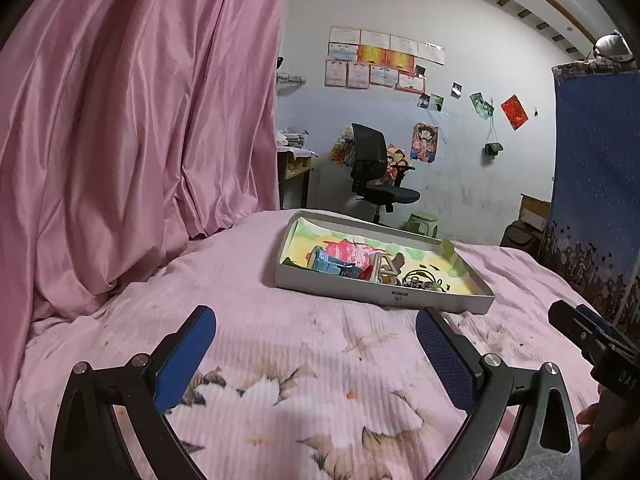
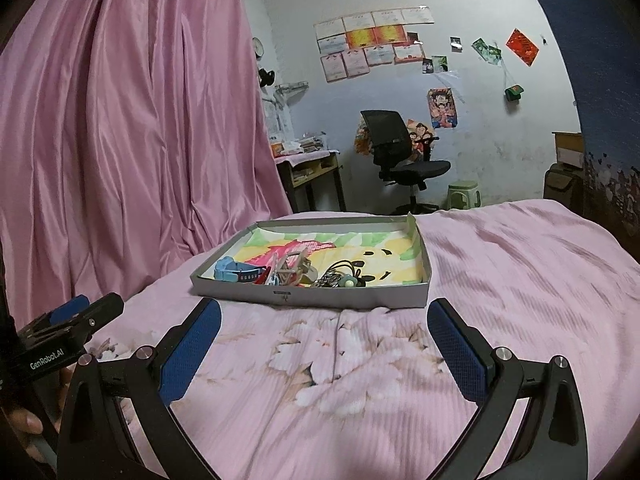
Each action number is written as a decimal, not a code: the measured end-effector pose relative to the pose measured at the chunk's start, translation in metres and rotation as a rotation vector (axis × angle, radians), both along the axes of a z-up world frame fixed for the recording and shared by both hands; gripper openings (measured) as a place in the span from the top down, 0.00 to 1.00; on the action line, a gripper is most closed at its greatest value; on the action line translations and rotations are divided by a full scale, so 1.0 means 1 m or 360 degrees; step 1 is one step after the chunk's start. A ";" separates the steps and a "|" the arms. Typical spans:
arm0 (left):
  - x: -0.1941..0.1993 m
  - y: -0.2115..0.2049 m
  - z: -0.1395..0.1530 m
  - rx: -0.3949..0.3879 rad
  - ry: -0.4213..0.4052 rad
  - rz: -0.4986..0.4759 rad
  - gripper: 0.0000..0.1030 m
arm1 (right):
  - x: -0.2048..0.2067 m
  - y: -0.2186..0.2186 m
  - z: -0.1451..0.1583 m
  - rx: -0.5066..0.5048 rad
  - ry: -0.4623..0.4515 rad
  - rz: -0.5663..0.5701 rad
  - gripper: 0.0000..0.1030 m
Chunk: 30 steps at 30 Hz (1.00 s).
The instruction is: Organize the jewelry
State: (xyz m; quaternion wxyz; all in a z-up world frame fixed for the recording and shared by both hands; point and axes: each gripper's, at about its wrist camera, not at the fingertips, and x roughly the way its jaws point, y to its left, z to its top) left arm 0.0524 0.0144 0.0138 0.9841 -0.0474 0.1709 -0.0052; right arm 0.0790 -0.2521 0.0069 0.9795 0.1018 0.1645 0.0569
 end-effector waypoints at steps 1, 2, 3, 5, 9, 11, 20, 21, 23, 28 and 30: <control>-0.003 0.000 -0.001 0.0006 0.0002 0.0001 0.02 | -0.003 0.001 -0.001 0.0002 -0.0003 -0.0004 0.01; -0.004 -0.001 -0.001 0.0009 0.0005 0.0001 0.02 | -0.007 0.001 -0.002 0.0004 -0.0007 -0.0008 0.01; -0.007 -0.001 -0.003 0.0012 0.0009 -0.0004 0.02 | -0.010 0.002 -0.004 0.0003 -0.0007 -0.0014 0.01; -0.011 -0.004 -0.005 0.0031 0.0019 -0.0010 0.02 | -0.016 0.004 -0.006 0.0003 -0.0010 -0.0020 0.01; -0.017 -0.008 -0.007 0.0085 0.0010 -0.0032 0.02 | -0.025 0.005 -0.009 -0.0001 -0.0025 -0.0042 0.01; -0.019 -0.012 -0.008 0.0101 0.0010 -0.0045 0.02 | -0.029 0.007 -0.010 -0.0015 -0.0041 -0.0050 0.01; -0.023 -0.016 -0.016 0.0099 0.0025 -0.0045 0.02 | -0.035 0.009 -0.017 -0.0060 -0.0025 -0.0067 0.01; -0.023 -0.016 -0.017 0.0099 0.0030 -0.0043 0.02 | -0.034 0.009 -0.019 -0.0062 -0.0020 -0.0070 0.01; -0.023 -0.015 -0.018 0.0094 0.0041 -0.0041 0.02 | -0.033 0.010 -0.021 -0.0067 -0.0006 -0.0072 0.01; -0.024 -0.015 -0.020 0.0090 0.0044 -0.0031 0.02 | -0.030 0.012 -0.023 -0.0074 0.0017 -0.0073 0.01; -0.023 -0.014 -0.020 0.0089 0.0045 -0.0031 0.02 | -0.030 0.012 -0.024 -0.0074 0.0021 -0.0073 0.01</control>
